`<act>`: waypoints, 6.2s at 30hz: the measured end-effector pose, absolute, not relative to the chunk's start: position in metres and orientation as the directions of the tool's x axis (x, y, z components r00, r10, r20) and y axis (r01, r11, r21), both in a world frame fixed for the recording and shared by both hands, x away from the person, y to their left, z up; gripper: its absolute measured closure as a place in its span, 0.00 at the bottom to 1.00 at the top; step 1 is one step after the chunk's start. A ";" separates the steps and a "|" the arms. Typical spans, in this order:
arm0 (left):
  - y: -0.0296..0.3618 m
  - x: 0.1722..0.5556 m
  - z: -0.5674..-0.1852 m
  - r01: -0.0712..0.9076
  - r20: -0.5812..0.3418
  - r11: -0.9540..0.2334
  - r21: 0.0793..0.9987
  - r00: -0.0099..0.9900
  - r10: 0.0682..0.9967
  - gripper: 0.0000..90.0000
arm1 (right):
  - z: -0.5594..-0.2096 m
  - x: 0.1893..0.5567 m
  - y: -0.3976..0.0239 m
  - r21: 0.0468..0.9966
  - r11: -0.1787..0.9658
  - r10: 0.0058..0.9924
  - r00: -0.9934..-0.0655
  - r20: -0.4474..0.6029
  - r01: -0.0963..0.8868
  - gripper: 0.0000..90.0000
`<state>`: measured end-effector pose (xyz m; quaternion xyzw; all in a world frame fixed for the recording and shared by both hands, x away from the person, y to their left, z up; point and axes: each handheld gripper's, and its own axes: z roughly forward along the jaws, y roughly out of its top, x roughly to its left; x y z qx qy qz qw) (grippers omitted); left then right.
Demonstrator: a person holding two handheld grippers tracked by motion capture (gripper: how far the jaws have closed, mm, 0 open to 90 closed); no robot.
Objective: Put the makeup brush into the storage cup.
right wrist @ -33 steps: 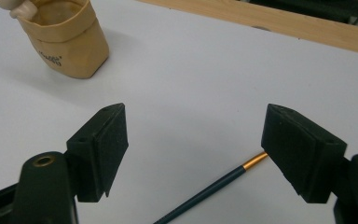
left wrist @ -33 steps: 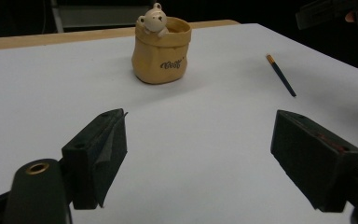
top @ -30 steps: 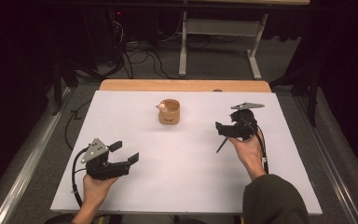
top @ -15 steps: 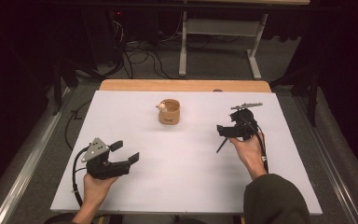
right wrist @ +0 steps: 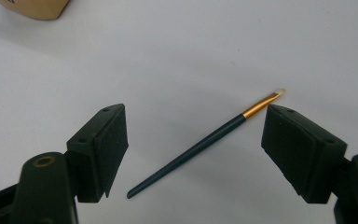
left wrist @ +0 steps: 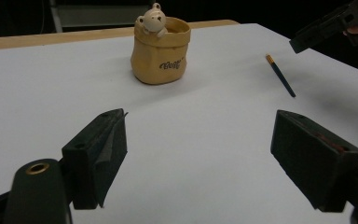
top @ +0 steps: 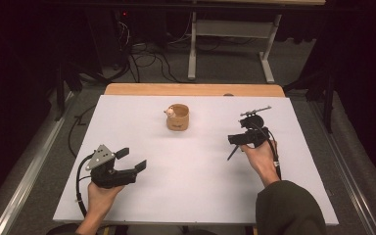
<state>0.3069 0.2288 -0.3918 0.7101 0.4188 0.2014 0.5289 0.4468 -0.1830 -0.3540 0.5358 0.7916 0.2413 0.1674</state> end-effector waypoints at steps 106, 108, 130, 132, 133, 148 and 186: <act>0.227 0.307 -0.391 0.379 -0.147 -0.099 0.920 0.569 0.809 0.21 | -0.388 0.514 -0.180 0.125 0.197 0.980 -0.198 -0.011 0.972 0.61; 0.228 0.307 -0.391 0.381 -0.150 -0.096 0.920 0.566 0.811 0.21 | -0.388 0.514 -0.181 0.125 0.209 0.978 -0.207 -0.025 0.970 0.66; 0.226 0.313 -0.395 0.407 -0.177 -0.094 0.909 0.580 0.795 0.22 | -0.389 0.511 -0.180 0.123 0.284 0.959 -0.280 -0.055 0.951 0.91; 0.223 0.314 -0.396 0.412 -0.175 -0.111 0.904 0.595 0.784 0.23 | -0.389 0.511 -0.182 0.123 0.285 0.959 -0.282 -0.042 0.951 0.93; 0.221 0.313 -0.396 0.410 -0.170 -0.119 0.904 0.602 0.781 0.23 | -0.389 0.512 -0.183 0.127 0.286 0.958 -0.285 -0.031 0.950 0.94; 0.221 0.314 -0.395 0.396 -0.158 -0.121 0.910 0.604 0.781 0.23 | -0.388 0.509 -0.182 0.146 0.348 0.938 -0.343 -0.060 0.926 0.95; 0.221 0.314 -0.396 0.393 -0.146 -0.129 0.910 0.596 0.790 0.23 | -0.361 0.476 -0.191 0.367 0.396 0.890 -0.451 0.074 0.842 0.95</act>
